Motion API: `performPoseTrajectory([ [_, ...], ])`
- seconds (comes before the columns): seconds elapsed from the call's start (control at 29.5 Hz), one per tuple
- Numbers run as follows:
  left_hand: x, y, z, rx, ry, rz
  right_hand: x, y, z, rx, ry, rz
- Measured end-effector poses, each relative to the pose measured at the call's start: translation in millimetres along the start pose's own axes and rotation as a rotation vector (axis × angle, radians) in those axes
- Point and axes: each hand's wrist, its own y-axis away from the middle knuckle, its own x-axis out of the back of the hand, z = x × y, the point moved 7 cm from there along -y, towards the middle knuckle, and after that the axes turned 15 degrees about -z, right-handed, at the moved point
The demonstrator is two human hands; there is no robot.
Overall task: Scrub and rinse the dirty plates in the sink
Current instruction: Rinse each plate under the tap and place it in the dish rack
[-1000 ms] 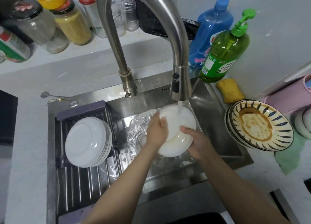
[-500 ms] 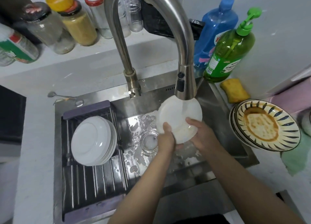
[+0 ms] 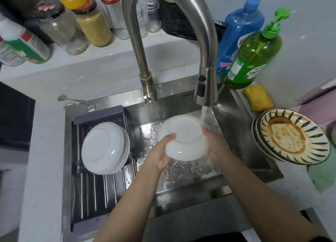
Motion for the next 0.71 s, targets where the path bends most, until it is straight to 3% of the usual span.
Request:
performPoseTrajectory([
  [0.07, 3, -1, -10, -0.058, 0.040, 0.122, -14, 19, -2, 0.061, 0.372, 0.277],
  [0.2, 1, 7, -10, -0.176, 0.042, 0.261, -77, 64, 20, 0.185, 0.688, 0.267],
  [0.31, -6, 17, -4, -0.224, 0.033, 0.238, -70, 59, 4, 0.252, 0.663, 0.282],
  [0.41, -12, 19, -2, -0.228, 0.079, 0.194, -35, 30, -24, 0.204, 0.450, 0.320],
  [0.48, -18, 18, -4, -0.204, 0.115, 0.189, -34, 32, -32, 0.158, 0.552, 0.346],
  [0.61, -35, 12, -8, -0.131, 0.141, 0.114, -76, 64, -18, 0.304, 0.999, 0.384],
  [0.71, -39, 14, -10, -0.117, 0.065, 0.162, -31, 36, -31, 0.250, 0.853, 0.383],
])
